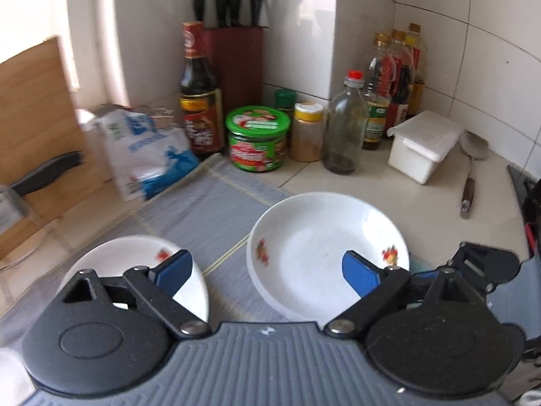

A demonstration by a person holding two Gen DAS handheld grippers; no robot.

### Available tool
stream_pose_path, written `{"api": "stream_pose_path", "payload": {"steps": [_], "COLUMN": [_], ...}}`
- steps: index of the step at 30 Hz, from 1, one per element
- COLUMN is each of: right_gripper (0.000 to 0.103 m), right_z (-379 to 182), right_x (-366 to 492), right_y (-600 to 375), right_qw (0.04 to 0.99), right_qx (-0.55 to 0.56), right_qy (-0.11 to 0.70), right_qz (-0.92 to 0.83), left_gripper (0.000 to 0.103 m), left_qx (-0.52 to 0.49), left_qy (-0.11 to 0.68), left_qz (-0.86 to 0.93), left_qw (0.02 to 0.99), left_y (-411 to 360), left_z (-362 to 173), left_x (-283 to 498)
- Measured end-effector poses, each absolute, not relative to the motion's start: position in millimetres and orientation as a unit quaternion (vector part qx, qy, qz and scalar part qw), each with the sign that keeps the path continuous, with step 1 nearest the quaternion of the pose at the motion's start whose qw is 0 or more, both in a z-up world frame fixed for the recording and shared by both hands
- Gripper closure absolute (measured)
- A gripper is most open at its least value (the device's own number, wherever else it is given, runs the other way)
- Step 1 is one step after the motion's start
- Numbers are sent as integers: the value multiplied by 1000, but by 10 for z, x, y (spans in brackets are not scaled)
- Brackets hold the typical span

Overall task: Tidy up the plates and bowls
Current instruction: 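Move the left tool to the stained white flower plate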

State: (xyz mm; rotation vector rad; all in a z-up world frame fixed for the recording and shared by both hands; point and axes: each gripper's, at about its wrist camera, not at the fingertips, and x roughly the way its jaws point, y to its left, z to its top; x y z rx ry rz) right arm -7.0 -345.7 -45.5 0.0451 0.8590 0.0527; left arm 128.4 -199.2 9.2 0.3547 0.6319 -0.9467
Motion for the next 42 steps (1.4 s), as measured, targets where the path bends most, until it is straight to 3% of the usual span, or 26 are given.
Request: {"api": "stream_pose_path", "payload": {"steps": [20,42], "right_gripper": [0,0], "right_z": [-380,-601], "right_x": [-241,-77], "right_y": [-2519,-2047], "right_qw": [894,884], "right_qx": [-39,-66], "right_qy": [417,365], "right_qz": [158,284], "left_gripper": [8,8], "left_qx": [124,155], "left_qy": [371,414], "left_qz": [-309,-268], "left_qw": [867,856], "left_y": [-661,-418], "left_z": [-135,-214], "left_x": [634,988]}}
